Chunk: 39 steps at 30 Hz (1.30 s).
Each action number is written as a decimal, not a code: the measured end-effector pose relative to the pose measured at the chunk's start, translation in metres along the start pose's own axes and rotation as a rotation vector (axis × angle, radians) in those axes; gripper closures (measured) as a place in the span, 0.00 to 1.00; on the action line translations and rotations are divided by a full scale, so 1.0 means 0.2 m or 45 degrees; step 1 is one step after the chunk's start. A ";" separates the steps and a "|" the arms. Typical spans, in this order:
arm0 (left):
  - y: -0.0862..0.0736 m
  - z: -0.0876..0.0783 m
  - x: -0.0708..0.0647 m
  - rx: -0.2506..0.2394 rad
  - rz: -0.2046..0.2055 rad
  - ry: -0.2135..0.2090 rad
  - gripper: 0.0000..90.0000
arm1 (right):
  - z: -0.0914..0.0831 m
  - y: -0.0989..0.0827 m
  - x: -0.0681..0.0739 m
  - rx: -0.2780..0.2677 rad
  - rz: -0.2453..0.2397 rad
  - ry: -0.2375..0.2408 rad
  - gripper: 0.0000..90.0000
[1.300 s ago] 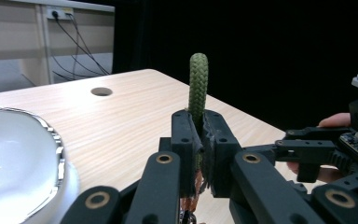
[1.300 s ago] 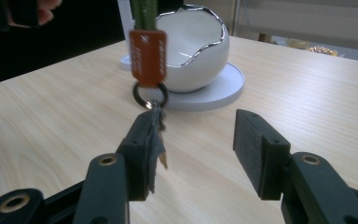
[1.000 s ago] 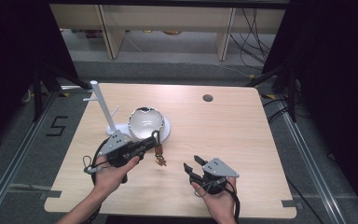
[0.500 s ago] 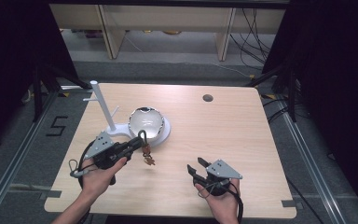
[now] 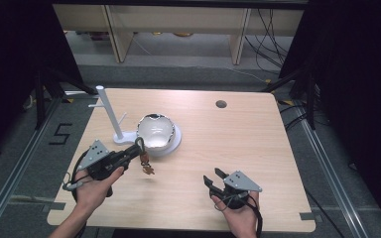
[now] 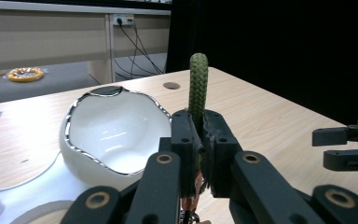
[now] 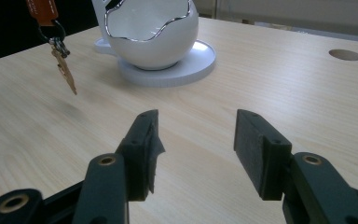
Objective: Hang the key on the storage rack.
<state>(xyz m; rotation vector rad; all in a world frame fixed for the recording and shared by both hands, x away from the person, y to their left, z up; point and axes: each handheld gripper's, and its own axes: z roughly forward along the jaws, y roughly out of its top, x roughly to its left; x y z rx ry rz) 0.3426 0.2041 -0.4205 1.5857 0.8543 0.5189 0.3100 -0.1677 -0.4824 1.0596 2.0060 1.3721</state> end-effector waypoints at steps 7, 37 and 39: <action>0.00 -0.04 0.04 -0.015 -0.010 0.032 0.93 | -0.01 -0.01 -0.01 0.005 0.031 -0.004 0.56; 0.00 -0.15 0.19 -0.021 -0.015 0.170 0.93 | -0.04 -0.03 -0.04 0.011 0.053 -0.023 0.56; 0.01 -0.16 0.20 -0.012 -0.012 0.186 0.93 | -0.04 -0.03 -0.04 0.019 0.069 -0.029 0.56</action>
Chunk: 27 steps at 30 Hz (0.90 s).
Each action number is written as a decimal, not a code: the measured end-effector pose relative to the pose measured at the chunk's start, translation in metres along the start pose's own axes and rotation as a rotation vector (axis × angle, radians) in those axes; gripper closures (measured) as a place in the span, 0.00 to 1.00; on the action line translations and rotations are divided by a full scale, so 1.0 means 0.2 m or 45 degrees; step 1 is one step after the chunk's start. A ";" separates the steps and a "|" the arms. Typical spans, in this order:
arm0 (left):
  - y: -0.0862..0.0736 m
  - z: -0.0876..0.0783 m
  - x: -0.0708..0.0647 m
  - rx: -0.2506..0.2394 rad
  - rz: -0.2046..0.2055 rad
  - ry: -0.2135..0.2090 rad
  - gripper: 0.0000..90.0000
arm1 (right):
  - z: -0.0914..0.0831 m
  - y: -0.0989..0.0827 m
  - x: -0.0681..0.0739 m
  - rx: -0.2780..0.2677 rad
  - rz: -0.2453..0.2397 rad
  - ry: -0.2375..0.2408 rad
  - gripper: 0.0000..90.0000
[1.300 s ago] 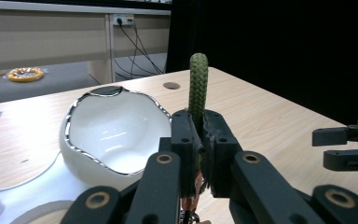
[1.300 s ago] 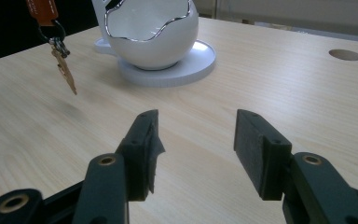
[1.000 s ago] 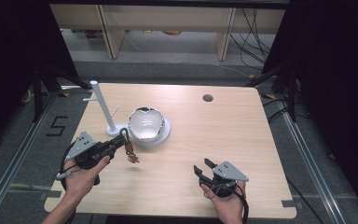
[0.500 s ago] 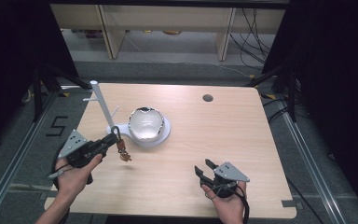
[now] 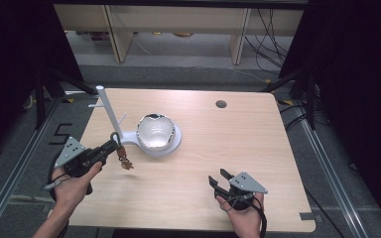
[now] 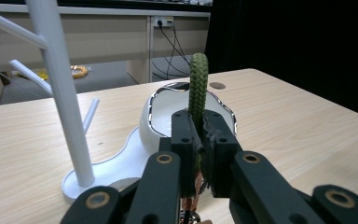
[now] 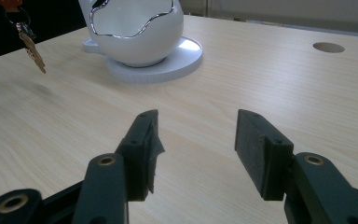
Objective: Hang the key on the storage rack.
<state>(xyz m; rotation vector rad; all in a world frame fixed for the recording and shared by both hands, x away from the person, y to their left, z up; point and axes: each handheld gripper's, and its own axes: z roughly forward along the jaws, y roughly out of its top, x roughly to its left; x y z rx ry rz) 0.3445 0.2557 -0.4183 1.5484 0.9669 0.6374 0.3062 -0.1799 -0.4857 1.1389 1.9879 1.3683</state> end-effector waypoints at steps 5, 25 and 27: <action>0.00 -0.01 0.02 -0.007 -0.005 0.022 0.93 | 0.00 -0.01 0.00 -0.010 -0.004 -0.005 0.56; 0.02 -0.02 0.11 -0.018 0.012 0.110 0.93 | 0.00 -0.03 -0.01 -0.006 0.005 -0.007 0.55; 0.03 -0.03 0.12 -0.015 0.013 0.124 0.93 | 0.01 -0.03 -0.01 -0.015 0.007 0.004 0.55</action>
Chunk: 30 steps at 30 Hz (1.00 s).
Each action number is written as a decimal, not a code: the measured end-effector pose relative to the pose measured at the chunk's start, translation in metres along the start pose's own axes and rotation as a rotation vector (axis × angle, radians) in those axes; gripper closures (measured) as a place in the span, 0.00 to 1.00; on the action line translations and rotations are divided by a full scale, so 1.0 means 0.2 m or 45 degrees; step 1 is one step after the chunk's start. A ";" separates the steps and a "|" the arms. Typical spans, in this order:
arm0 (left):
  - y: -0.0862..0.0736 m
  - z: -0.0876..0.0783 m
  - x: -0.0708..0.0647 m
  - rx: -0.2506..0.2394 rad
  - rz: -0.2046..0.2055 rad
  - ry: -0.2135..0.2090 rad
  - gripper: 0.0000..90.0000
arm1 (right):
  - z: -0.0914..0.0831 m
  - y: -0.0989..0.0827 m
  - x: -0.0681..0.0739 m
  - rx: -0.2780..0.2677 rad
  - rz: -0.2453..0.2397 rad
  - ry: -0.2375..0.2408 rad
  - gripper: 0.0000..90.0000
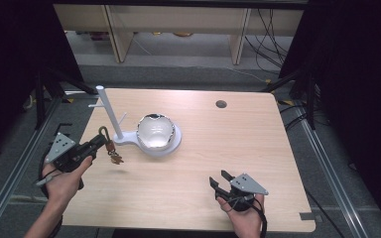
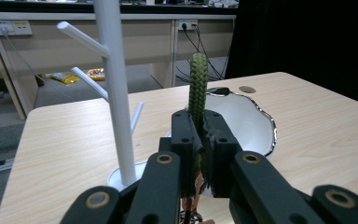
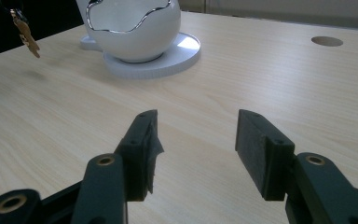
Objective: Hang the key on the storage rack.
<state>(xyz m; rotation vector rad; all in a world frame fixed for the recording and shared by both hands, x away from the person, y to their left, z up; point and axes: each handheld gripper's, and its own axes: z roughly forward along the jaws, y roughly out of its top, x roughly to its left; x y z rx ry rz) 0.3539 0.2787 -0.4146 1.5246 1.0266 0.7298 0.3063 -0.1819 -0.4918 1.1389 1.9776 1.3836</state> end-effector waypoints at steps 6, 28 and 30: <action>0.01 0.00 0.03 -0.004 0.006 0.030 0.93 | 0.00 0.00 -0.01 -0.009 0.001 -0.007 0.55; 0.02 0.06 0.16 -0.019 0.006 0.155 0.93 | 0.00 0.00 -0.01 -0.007 0.022 0.015 0.55; 0.03 0.07 0.17 -0.016 0.002 0.174 0.93 | -0.01 0.00 -0.01 -0.004 0.004 -0.003 0.55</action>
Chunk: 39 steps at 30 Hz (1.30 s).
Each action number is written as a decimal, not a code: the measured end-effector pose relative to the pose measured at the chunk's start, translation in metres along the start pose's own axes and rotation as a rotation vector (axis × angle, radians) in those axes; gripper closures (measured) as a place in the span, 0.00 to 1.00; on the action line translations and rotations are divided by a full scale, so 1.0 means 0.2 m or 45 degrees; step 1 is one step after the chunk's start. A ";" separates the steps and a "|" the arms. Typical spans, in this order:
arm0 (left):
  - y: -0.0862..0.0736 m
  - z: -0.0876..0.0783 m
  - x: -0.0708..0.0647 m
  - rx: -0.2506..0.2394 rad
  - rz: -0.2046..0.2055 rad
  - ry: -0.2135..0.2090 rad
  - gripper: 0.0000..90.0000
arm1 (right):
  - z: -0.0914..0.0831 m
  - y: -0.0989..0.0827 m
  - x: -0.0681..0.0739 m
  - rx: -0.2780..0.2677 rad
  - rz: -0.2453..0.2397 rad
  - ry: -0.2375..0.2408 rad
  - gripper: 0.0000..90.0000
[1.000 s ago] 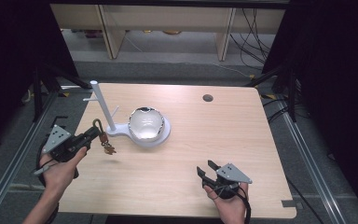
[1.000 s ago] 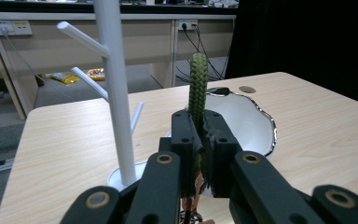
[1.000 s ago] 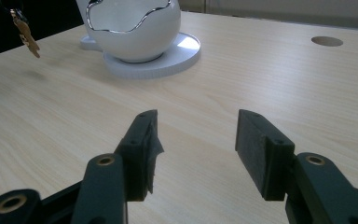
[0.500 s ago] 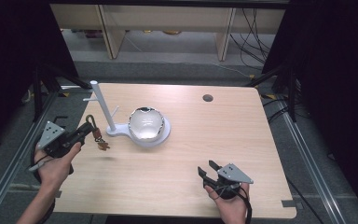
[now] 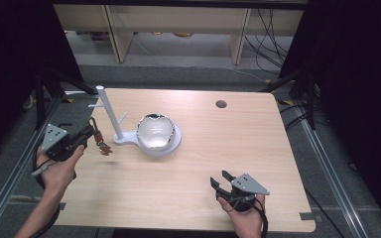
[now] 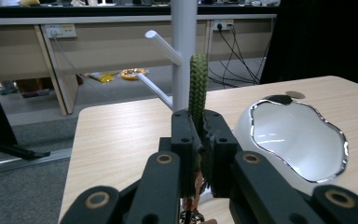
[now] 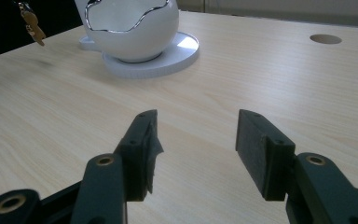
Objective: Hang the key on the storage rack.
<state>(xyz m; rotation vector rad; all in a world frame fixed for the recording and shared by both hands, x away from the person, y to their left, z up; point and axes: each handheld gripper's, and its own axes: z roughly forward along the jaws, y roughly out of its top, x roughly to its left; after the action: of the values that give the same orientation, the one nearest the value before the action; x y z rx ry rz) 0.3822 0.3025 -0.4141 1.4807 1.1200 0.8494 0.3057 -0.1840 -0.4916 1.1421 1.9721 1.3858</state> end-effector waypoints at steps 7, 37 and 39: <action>0.02 0.04 0.03 0.011 -0.001 0.040 0.93 | 0.00 0.00 0.00 0.005 0.019 0.003 0.55; 0.10 0.16 0.08 0.043 0.014 0.146 0.93 | -0.02 0.00 -0.01 0.028 0.020 -0.012 0.55; 0.10 0.16 0.07 0.033 0.018 0.144 0.93 | -0.01 0.00 -0.01 0.024 0.022 -0.009 0.55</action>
<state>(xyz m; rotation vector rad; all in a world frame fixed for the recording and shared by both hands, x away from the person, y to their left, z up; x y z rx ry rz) 0.4199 0.3049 -0.4008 1.4785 1.2091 0.9413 0.3044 -0.1866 -0.4905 1.1736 1.9790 1.3731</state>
